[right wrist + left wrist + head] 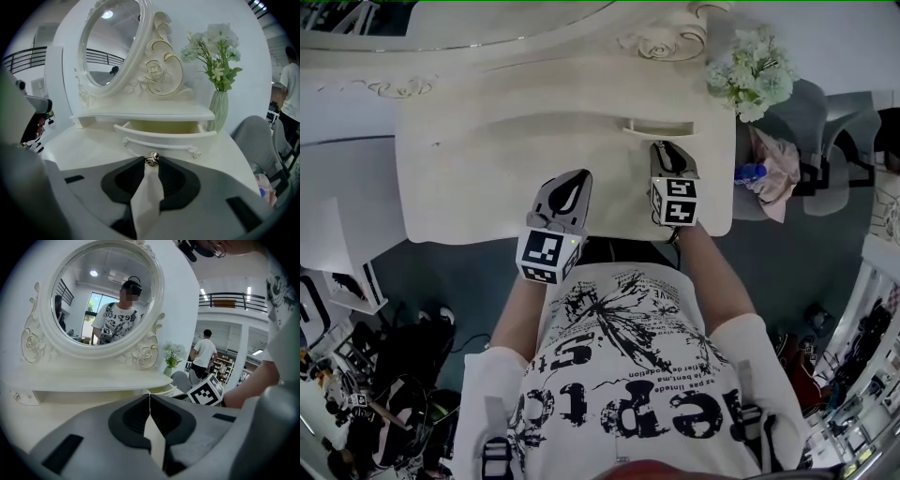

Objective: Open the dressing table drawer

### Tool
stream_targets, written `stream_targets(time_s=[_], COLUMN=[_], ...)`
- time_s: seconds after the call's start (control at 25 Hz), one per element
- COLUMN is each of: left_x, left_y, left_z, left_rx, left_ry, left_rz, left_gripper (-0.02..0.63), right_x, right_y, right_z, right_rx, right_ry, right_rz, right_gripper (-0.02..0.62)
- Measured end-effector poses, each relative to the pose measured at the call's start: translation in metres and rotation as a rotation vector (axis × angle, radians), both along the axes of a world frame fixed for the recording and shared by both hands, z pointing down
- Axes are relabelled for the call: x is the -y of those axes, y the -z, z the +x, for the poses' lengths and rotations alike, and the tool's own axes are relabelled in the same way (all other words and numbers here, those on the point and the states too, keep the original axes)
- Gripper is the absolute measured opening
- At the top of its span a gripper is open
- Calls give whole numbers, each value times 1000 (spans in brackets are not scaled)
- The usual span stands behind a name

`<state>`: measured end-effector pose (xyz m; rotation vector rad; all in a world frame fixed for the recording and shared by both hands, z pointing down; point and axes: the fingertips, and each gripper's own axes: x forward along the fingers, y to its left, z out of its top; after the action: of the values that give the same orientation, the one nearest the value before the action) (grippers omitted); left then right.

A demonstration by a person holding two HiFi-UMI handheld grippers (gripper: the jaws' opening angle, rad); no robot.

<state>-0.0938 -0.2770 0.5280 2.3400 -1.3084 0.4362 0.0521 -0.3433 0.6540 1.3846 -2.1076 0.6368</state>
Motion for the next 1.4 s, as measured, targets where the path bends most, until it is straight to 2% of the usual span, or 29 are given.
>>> stream_targets(time_s=[0.68, 0.84, 1.04, 1.2, 1.4], left_x=[-3, 0, 7, 12, 18], left_y=[8, 10, 19, 32, 52], left_z=[-1, 0, 4, 7, 4], left_rx=[0, 3, 3, 2, 10], left_ry=[29, 30, 23, 19, 23], left_rz=[17, 20, 47, 79, 132], left_gripper=[20, 20, 20, 20, 20], right_x=[-26, -27, -26, -25, -26], right_y=[-2, 5, 44, 87, 132], right_z=[3, 4, 4, -9, -11], right_rx=[34, 47, 8, 58, 100], right_ry=[1, 15, 30, 59, 75], right_rz=[-36, -40, 55, 148, 243], right_gripper=[106, 134, 129, 58, 37])
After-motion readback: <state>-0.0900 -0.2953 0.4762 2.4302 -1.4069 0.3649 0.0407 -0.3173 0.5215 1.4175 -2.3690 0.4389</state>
